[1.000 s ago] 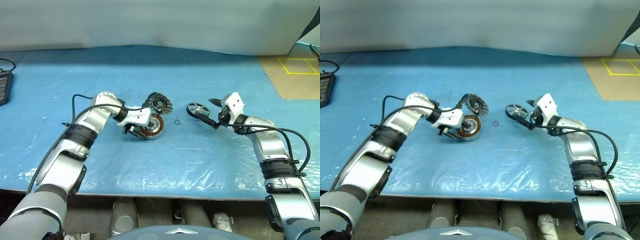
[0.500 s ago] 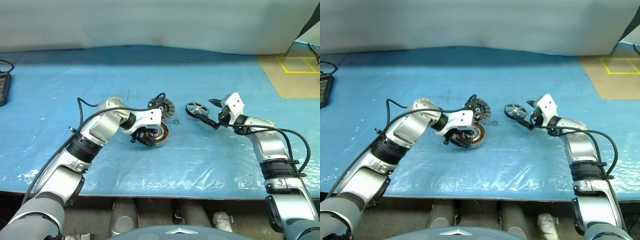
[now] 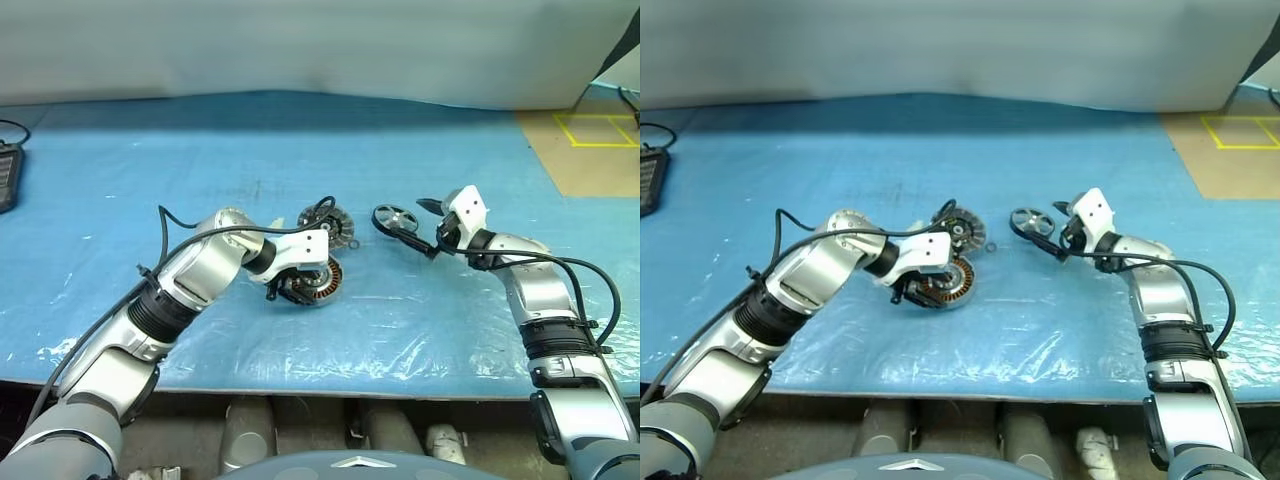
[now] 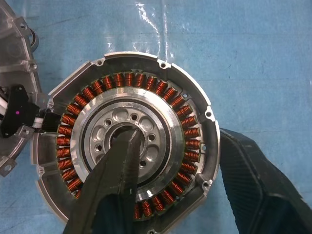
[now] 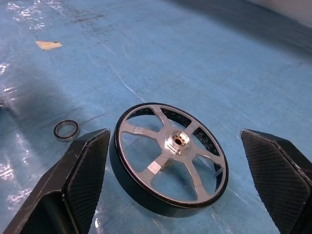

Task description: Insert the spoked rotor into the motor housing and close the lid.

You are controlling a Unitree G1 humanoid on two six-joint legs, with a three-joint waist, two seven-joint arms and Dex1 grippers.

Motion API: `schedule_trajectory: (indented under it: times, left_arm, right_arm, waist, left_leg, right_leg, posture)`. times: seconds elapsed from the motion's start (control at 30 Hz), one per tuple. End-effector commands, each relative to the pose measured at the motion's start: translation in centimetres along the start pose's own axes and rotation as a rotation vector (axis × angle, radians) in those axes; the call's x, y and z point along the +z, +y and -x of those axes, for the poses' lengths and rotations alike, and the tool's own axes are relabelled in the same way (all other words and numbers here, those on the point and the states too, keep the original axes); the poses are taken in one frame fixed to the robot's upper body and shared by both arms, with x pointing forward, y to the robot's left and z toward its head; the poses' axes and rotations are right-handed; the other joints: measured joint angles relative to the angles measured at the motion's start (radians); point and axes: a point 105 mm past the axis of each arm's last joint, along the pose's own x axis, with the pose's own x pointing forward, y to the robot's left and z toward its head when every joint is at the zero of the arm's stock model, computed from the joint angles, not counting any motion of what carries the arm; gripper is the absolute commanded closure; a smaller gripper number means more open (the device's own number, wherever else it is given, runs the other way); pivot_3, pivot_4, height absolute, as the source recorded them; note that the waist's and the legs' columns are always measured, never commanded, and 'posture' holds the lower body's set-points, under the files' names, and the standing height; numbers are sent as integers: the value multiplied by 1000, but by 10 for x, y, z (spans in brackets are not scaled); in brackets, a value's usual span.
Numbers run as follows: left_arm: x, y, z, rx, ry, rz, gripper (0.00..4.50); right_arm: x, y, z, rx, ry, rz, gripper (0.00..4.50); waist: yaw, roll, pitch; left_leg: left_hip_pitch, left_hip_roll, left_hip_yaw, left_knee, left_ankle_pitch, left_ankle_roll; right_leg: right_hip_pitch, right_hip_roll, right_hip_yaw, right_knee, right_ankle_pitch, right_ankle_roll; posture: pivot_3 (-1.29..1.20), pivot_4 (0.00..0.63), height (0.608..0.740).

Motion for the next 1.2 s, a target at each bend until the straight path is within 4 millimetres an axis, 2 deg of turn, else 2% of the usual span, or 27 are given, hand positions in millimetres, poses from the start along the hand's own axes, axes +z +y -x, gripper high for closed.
schedule_trajectory:
  times: [0.03,0.13,0.17,0.4,0.57,0.7,0.9,1.0,1.1,1.2]
  left_arm:
    - [-3,-4,-7,-7,0,-4,1209]
    - [1,-5,-6,-11,-36,47,136]
    - [4,-8,-4,-35,-60,71,28]
    - [17,-31,23,-156,-188,135,28]
    - [20,-38,38,-155,-266,146,28]
    - [9,-25,43,-39,-279,180,28]
    - [8,-6,61,105,-466,181,28]
    - [0,-4,69,207,-548,117,28]
    - [-12,-6,74,229,-567,122,28]
    - [-24,-1,80,221,-573,232,28]
  right_arm:
    - [18,-2,0,0,-66,29,0]
    - [19,2,-1,21,-74,16,0]
    - [20,3,-1,30,-81,7,0]
    - [27,19,-1,118,-121,-42,0]
    - [28,33,-7,174,-125,-54,0]
    - [26,39,-12,189,-122,-63,0]
    - [20,45,-18,205,-99,-53,0]
    - [14,50,-20,224,-74,-30,0]
    - [11,55,-21,242,-61,-17,0]
    - [8,58,-25,254,-45,4,0]
  waist:
    - [-1,0,0]
    - [-1,0,0]
    - [-2,0,0]
    - [-15,0,0]
    - [-23,0,0]
    - [-24,0,0]
    - [-24,0,0]
    - [-28,0,0]
    - [-26,0,0]
    - [-24,0,0]
  left_leg:
    - [0,0,0,0,0,0]
    - [0,0,0,0,0,0]
    - [0,0,0,0,0,0]
    - [-1,0,0,-1,0,0]
    - [-2,1,0,-1,0,0]
    - [-1,1,0,0,0,0]
    - [-2,0,0,0,0,0]
    - [-2,1,0,0,0,0]
    - [-2,1,-1,-1,0,0]
    - [-2,1,-1,0,0,0]
  right_leg:
    - [0,0,0,0,0,0]
    - [0,0,0,0,0,0]
    - [0,0,0,0,0,0]
    - [-2,1,0,0,0,0]
    - [-2,1,-1,0,0,0]
    - [-2,1,-1,0,0,0]
    - [-2,1,-1,0,0,0]
    - [-2,1,-1,0,0,0]
    - [-2,2,-2,0,0,0]
    - [-2,1,-2,1,0,0]
  posture:
    - [0,150,740]
    - [0,150,740]
    - [0,150,740]
    - [0,150,740]
    - [0,150,740]
    - [0,150,740]
    - [0,150,740]
    - [0,150,740]
    - [0,150,740]
    - [0,150,740]
